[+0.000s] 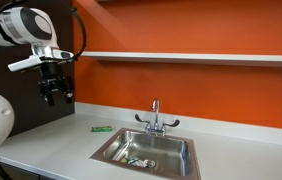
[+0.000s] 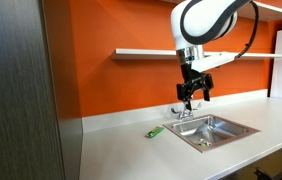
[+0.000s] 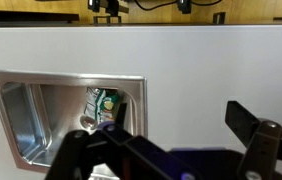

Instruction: Take the bag of lays out of the sink and place them on the counter to the left of the sink

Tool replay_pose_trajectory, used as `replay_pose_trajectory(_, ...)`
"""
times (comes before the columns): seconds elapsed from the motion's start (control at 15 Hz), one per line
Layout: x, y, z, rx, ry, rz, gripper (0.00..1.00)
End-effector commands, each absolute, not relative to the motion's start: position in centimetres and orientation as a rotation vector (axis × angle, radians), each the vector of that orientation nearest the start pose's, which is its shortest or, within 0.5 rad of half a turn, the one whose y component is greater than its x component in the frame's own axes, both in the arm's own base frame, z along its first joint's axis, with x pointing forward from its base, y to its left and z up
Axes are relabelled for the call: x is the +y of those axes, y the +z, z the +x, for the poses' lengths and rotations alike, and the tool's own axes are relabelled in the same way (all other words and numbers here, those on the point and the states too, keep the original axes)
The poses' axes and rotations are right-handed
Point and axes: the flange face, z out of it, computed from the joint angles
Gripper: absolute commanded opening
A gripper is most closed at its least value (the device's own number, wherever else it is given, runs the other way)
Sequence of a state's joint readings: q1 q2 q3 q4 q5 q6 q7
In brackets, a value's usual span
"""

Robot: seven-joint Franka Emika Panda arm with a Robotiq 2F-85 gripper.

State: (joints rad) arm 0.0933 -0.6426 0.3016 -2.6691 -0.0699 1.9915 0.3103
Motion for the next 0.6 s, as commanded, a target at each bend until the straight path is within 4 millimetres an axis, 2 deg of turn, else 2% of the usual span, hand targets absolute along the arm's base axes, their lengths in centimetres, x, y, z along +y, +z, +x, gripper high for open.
replay_pose_trajectory(0.0, 9.6, 40.9, 34.7, 0.045, -0.030, -3.388, 1.00)
replay_pose_trajectory(0.33, 5.2, 38.3, 37.6, 0.211, 0.010, -3.349, 1.00)
replay_pose_trajectory(0.53, 2.9, 36.8, 39.1, 0.243, 0.039, -3.324, 1.00)
